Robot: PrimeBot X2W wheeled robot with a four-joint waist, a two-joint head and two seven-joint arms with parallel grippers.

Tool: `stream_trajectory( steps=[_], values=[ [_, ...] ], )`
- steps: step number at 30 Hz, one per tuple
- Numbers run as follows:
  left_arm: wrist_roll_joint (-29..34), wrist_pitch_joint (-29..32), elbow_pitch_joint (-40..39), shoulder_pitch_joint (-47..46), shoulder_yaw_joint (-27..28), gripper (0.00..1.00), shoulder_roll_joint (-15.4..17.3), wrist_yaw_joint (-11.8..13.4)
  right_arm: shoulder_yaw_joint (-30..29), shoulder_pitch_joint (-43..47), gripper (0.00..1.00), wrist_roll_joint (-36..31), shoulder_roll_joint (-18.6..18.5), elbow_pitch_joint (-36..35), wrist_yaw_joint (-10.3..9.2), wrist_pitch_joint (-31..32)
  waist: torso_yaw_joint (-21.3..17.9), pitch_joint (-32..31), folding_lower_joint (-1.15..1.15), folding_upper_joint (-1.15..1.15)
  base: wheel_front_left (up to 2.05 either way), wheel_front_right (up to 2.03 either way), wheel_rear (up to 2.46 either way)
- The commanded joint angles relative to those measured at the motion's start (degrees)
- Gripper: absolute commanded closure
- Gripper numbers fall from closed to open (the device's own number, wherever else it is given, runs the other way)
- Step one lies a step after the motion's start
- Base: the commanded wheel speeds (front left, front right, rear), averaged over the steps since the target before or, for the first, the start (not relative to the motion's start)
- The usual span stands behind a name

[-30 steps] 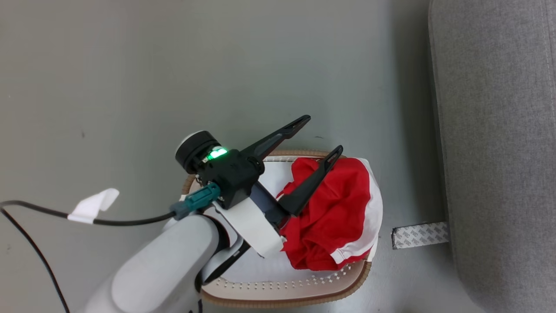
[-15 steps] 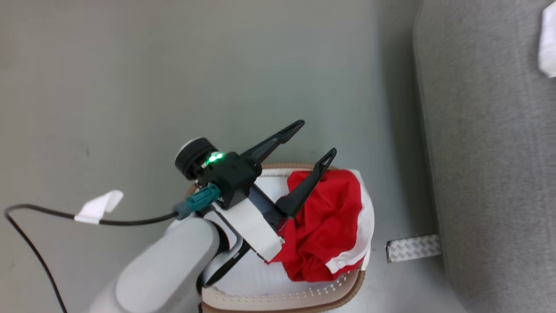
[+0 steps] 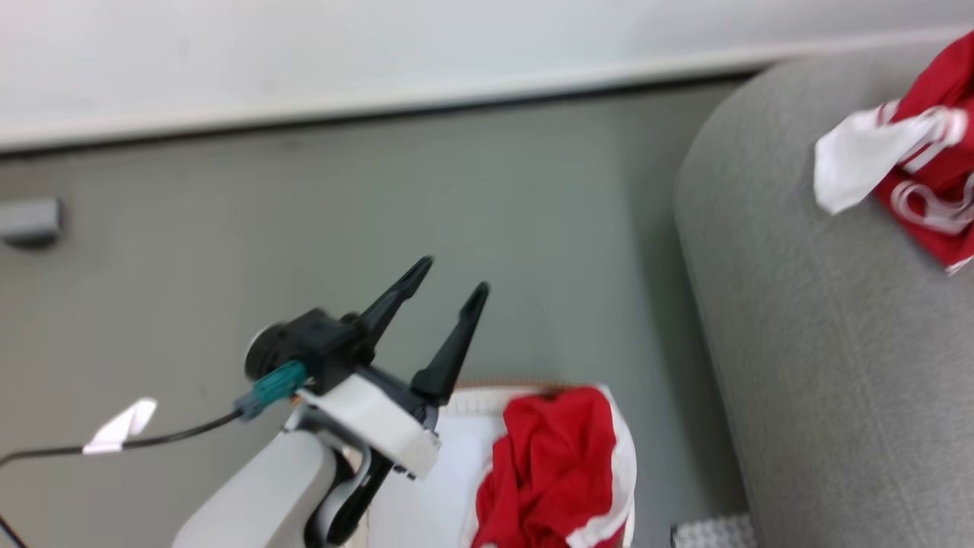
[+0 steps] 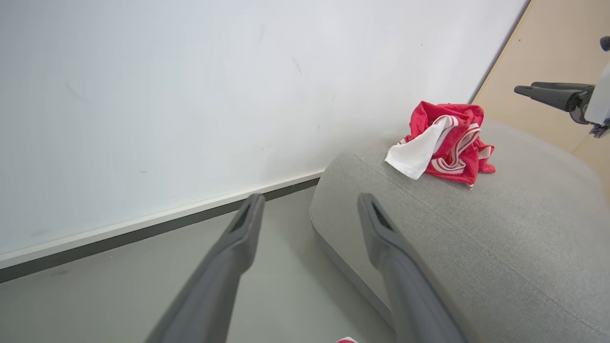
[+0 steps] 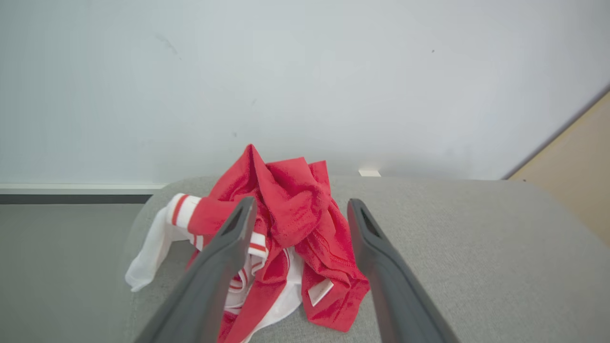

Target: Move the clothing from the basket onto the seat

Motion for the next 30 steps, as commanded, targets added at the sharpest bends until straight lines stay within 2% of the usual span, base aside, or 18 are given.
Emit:
stream_trajectory(
  steps=[1, 7, 13, 19, 23, 30],
  values=[
    [-0.69, -0.69, 0.2, 1.72, 0.63, 0.0, 0.22, 0.57, 0.67, 1.87, 0.0, 0.88, -0.72, -1.45, -0.13, -0.19, 0.68, -6.06, 0.01, 0.0, 0.0, 0.0, 0.0],
    [-2.9, -1.41, 0.69, 6.37, 3.92, 0.0, 1.29, 3.13, 3.25, 7.67, 0.0, 7.03, 0.5, -8.73, -0.13, -1.35, 2.18, -12.93, 0.01, 0.0, 0.0, 0.0, 0.0],
    [-4.22, -1.78, 0.24, 10.78, 7.82, 0.0, 2.79, 5.8, 3.24, 14.62, 0.0, 9.57, 3.28, -16.06, -0.13, -3.69, 3.49, -17.37, 0.01, 0.0, 0.0, 0.0, 0.0],
    [-5.65, -1.94, -1.22, 16.04, 12.51, 0.0, 3.74, 8.61, 3.54, 22.22, 0.0, 8.54, 8.37, -22.44, -0.13, -7.33, 4.53, -19.97, 0.01, 0.0, 0.0, 0.0, 0.0],
    [-5.06, -1.95, -2.95, 19.32, 16.56, 0.0, 3.48, 10.02, 4.4, 27.02, 0.0, 8.6, 13.11, -26.51, -0.13, -10.06, 4.85, -20.42, 0.01, 0.0, 0.0, 0.0, 0.0],
    [-1.16, -1.93, -4.51, 24.9, 22.22, 0.0, 1.81, 10.19, 8.54, 34.73, 0.0, 8.66, 19.43, -29.35, -0.13, -14.19, 4.98, -21.15, 0.01, 0.0, 0.0, 0.0, 0.0]
  ],
)
